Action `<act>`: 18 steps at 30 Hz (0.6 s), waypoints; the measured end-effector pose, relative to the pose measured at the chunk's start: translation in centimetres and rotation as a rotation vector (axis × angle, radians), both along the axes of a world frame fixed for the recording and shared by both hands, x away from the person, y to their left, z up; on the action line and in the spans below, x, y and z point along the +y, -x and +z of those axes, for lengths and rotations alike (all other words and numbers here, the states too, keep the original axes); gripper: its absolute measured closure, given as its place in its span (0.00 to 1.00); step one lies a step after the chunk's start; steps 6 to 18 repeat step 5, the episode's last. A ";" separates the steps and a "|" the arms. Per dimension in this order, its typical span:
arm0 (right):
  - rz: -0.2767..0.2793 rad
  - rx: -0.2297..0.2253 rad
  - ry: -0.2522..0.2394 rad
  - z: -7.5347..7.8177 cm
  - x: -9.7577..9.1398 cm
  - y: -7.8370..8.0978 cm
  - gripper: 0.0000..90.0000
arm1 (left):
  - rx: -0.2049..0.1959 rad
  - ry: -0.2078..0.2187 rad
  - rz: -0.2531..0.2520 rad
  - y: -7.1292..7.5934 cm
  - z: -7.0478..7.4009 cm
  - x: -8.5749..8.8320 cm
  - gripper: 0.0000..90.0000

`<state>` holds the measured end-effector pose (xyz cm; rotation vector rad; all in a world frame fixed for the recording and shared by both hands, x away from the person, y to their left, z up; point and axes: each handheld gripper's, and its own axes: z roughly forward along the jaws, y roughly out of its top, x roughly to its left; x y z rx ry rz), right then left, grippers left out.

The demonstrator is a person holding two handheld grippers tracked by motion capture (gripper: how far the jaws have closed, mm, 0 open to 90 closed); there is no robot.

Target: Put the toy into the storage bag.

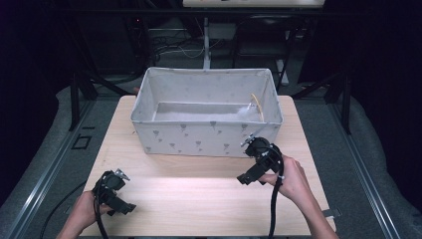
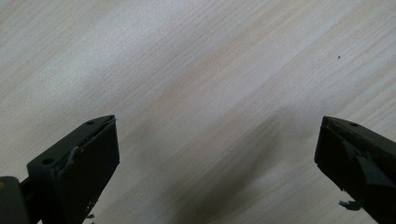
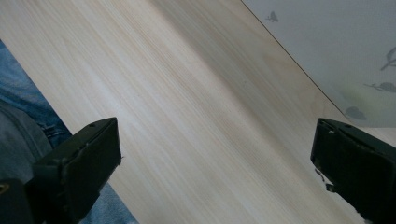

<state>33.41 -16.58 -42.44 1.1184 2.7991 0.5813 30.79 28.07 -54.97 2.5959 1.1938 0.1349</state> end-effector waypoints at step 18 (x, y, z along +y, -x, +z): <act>0.000 -0.003 -0.002 -0.6 0.1 0.0 0.02 | -0.007 0.004 -0.004 -0.1 0.0 0.1 0.00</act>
